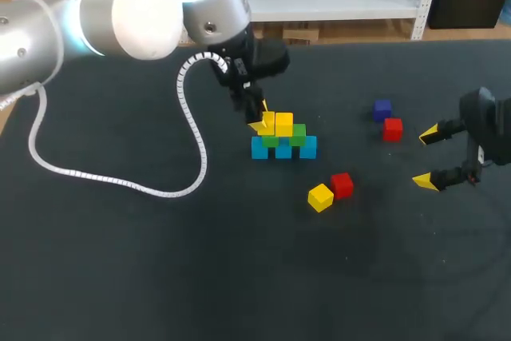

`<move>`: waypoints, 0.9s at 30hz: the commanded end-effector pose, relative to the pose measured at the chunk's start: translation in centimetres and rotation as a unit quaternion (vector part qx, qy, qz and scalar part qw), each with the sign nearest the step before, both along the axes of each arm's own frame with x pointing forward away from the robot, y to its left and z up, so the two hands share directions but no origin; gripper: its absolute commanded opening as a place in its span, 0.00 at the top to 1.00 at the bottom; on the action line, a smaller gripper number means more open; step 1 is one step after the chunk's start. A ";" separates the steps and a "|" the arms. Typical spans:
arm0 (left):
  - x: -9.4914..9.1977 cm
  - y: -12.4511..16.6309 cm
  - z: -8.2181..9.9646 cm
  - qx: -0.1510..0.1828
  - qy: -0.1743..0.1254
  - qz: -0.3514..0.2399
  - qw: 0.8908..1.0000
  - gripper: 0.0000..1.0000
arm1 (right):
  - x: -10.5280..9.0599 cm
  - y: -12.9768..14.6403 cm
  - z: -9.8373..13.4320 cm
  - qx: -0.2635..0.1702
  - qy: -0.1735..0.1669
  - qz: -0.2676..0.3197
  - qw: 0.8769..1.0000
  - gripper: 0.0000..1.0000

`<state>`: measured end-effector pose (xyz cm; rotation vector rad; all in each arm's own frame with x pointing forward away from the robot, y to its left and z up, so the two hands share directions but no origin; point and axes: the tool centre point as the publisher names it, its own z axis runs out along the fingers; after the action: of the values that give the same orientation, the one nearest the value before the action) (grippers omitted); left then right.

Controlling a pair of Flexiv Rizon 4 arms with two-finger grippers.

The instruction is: Place the blue cubes, place green cubes on the blue cubes, place the yellow cubes on the green cubes, then place the red cubes on the yellow cubes, and place purple cube on the red cubes.

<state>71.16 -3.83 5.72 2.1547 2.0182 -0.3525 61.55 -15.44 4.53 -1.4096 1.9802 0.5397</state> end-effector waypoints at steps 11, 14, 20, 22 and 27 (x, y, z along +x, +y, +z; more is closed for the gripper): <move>0.3 -0.1 0.0 0.003 0.005 -0.001 1.000 0.62 | 0.0 0.0 -0.1 0.001 -0.001 0.000 1.000 0.00; 0.3 0.0 0.0 0.003 0.005 -0.001 1.000 0.60 | 0.0 0.0 -0.1 0.001 -0.001 0.000 1.000 0.00; 0.3 0.0 0.0 0.004 0.005 0.000 1.000 0.59 | 0.0 0.0 -0.1 0.001 -0.001 0.000 1.000 0.00; 0.3 0.0 0.0 0.004 0.006 0.001 1.000 0.54 | 0.0 0.0 -0.1 0.001 -0.001 0.000 1.000 0.00; -0.1 0.7 1.0 -0.002 0.007 0.005 1.000 0.00 | 0.0 0.0 -0.1 0.001 -0.001 0.000 1.000 0.00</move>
<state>71.16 -3.68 6.01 2.1480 2.0321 -0.3667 61.55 -15.44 4.53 -1.4096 1.9802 0.5397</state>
